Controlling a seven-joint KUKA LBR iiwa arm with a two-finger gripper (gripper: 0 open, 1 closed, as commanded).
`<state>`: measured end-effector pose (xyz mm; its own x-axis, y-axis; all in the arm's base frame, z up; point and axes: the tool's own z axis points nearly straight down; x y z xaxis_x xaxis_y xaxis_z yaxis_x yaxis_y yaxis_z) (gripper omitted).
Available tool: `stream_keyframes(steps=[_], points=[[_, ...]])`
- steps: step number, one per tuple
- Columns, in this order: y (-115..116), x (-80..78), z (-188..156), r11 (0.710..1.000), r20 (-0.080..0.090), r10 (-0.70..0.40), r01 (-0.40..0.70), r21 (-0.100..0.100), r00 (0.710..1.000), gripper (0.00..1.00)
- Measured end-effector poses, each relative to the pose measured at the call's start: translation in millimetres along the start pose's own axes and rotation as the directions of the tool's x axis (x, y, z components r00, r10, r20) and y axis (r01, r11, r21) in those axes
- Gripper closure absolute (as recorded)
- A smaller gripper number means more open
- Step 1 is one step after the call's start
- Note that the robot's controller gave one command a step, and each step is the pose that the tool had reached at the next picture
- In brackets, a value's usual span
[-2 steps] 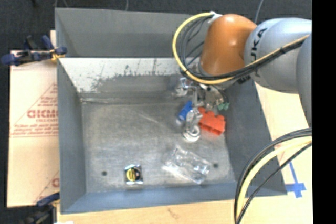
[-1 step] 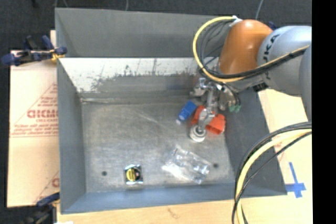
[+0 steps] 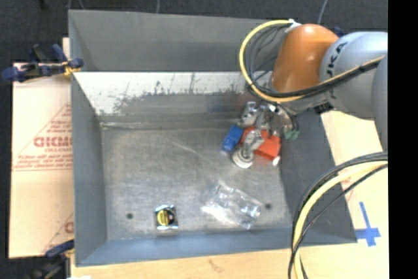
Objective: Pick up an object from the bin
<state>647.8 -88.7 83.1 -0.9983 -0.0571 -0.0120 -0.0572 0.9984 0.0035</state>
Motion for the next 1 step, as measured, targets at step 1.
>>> stream_keyframes(steps=[1], points=[[4.1,-7.3,-135.8,1.0,0.002,-0.011,0.011,0.007,1.0,1.0]])
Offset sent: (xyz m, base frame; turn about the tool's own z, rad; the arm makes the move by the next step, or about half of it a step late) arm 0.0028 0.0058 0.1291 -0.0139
